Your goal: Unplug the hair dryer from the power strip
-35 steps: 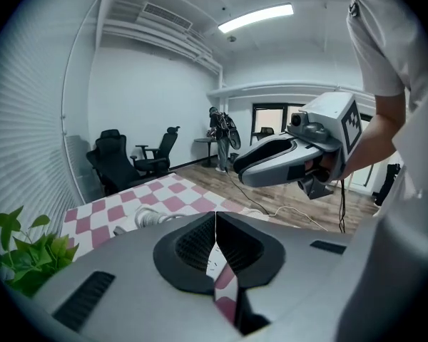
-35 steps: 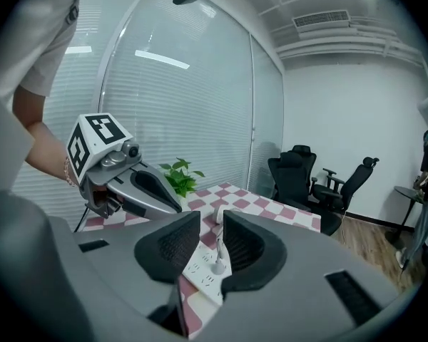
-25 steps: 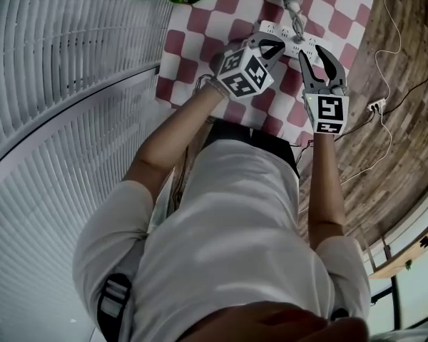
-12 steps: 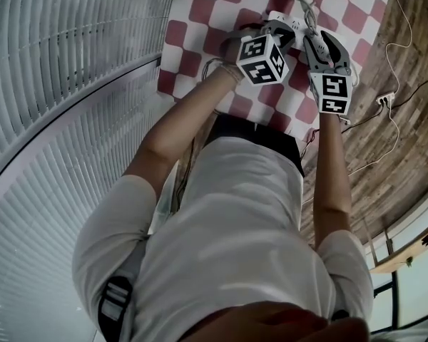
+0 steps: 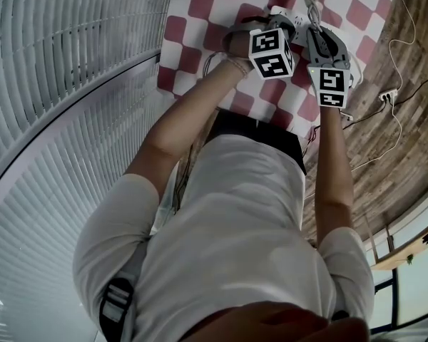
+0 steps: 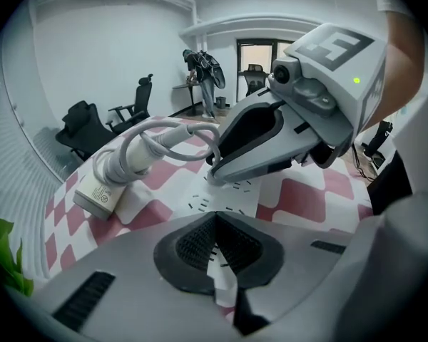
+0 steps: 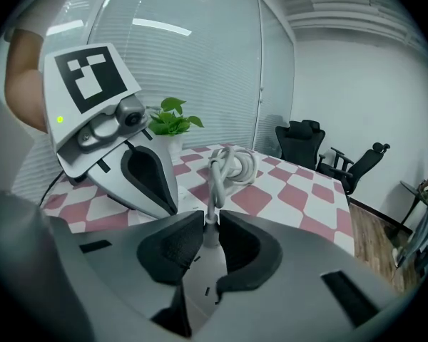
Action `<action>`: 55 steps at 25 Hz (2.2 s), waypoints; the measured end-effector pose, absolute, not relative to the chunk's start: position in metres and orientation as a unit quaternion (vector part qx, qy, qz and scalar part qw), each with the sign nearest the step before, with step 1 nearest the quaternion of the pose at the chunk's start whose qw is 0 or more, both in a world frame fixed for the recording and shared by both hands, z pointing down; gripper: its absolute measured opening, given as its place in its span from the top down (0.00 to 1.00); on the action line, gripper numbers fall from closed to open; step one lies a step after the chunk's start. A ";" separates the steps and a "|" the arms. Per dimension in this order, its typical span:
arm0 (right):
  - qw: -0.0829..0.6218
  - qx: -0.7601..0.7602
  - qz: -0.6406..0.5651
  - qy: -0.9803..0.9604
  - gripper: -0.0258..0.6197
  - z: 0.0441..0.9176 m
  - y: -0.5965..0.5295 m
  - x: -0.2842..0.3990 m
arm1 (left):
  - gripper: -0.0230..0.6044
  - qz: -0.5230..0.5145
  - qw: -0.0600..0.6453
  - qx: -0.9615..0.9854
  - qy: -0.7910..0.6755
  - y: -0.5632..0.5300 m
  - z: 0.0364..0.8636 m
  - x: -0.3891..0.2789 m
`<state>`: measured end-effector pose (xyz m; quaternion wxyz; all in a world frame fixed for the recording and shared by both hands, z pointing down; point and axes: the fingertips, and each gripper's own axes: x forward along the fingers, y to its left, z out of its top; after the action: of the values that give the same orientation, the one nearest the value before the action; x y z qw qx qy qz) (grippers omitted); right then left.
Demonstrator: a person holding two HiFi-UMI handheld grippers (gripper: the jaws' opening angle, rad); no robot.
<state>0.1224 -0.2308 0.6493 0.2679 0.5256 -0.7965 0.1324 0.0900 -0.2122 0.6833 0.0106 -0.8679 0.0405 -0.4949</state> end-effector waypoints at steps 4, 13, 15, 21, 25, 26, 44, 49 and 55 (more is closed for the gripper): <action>0.272 0.523 0.139 -0.796 0.83 0.652 -0.230 0.123 | 0.91 -0.512 -0.002 -0.859 0.028 -0.212 0.687 0.091; 0.264 0.525 0.159 -0.794 0.85 0.650 -0.230 0.124 | 0.91 -0.525 -0.005 -0.851 0.016 -0.211 0.687 0.092; 0.262 0.525 0.162 -0.794 0.85 0.651 -0.231 0.124 | 0.91 -0.527 -0.003 -0.850 0.014 -0.211 0.688 0.092; 0.258 0.524 0.172 -0.794 0.85 0.650 -0.231 0.125 | 0.91 -0.529 -0.018 -0.848 0.012 -0.212 0.688 0.093; 0.257 0.520 0.171 -0.797 0.86 0.648 -0.228 0.125 | 0.91 -0.528 -0.025 -0.849 0.015 -0.211 0.685 0.092; 0.254 0.520 0.173 -0.797 0.86 0.648 -0.229 0.126 | 0.91 -0.529 -0.022 -0.848 0.016 -0.211 0.685 0.092; 0.253 0.518 0.193 -0.794 0.86 0.648 -0.232 0.131 | 0.91 -0.528 -0.042 -0.848 0.023 -0.212 0.684 0.095; 0.237 0.528 0.170 -0.797 0.86 0.626 -0.237 0.132 | 0.91 -0.528 -0.047 -0.848 0.022 -0.212 0.684 0.095; 0.255 0.516 0.178 -0.798 0.86 0.636 -0.238 0.136 | 0.91 -0.529 -0.050 -0.847 0.021 -0.210 0.691 0.096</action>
<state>0.1356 -0.2381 0.6356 0.2547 0.5163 -0.7980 0.1781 0.0957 -0.2103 0.6908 -0.0498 -0.8467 0.0214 -0.5293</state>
